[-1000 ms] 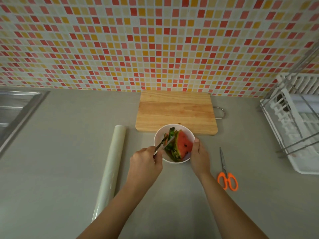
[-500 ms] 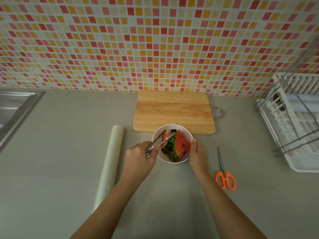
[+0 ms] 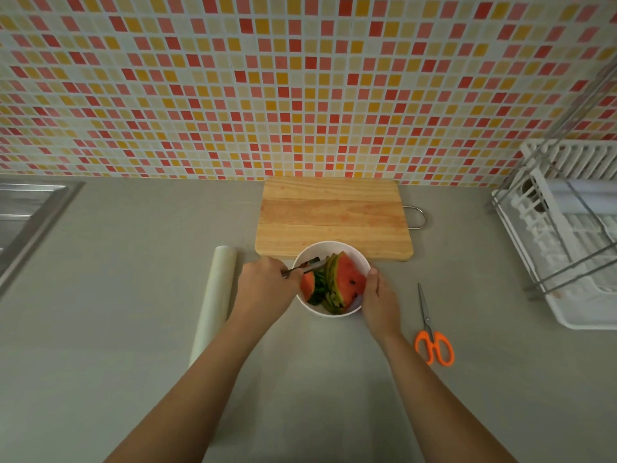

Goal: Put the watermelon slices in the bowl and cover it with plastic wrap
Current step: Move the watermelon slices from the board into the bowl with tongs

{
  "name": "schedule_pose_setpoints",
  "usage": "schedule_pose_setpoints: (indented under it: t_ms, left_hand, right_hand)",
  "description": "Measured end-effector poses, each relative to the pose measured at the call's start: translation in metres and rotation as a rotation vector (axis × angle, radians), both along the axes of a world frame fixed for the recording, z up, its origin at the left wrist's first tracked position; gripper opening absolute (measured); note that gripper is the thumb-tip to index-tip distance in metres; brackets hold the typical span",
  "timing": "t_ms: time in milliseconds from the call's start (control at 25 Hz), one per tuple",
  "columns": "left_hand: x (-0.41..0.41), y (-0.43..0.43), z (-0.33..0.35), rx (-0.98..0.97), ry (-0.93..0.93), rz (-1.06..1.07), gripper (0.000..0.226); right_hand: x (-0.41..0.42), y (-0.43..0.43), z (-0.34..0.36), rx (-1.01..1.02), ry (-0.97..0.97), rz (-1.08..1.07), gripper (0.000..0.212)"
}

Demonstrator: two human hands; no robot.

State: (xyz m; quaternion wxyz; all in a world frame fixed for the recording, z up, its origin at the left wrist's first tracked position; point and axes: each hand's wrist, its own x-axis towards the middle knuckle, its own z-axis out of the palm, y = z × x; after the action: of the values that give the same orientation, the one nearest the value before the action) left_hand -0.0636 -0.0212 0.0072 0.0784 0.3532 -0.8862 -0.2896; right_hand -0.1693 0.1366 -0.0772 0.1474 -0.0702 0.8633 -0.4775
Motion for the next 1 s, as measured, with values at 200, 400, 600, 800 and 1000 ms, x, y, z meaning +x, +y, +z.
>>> schedule_pose_setpoints:
  t_ms: [200,400,600,800,1000]
  left_hand:
    - [-0.005,0.008,0.003,0.007,-0.039,-0.037,0.047]
    - [-0.007,-0.013,0.014,-0.079,0.259,0.031,0.026]
    - [-0.049,-0.058,-0.017,0.054,0.024,0.148,0.033]
    - [-0.105,-0.071,-0.045,-0.096,-0.021,0.189,0.036]
    - [-0.139,-0.078,-0.06,-0.05,-0.041,0.239,0.033]
  right_hand:
    - [0.001,0.0,0.002,0.006,-0.009,0.022,0.044]
    - [0.001,0.001,0.002,-0.002,-0.013,0.01,0.044]
    - [-0.001,0.001,-0.002,0.01,-0.034,-0.009,0.043]
    - [-0.002,0.0,-0.01,0.027,-0.016,-0.043,0.042]
    - [-0.002,0.002,-0.015,0.026,-0.009,-0.04,0.041]
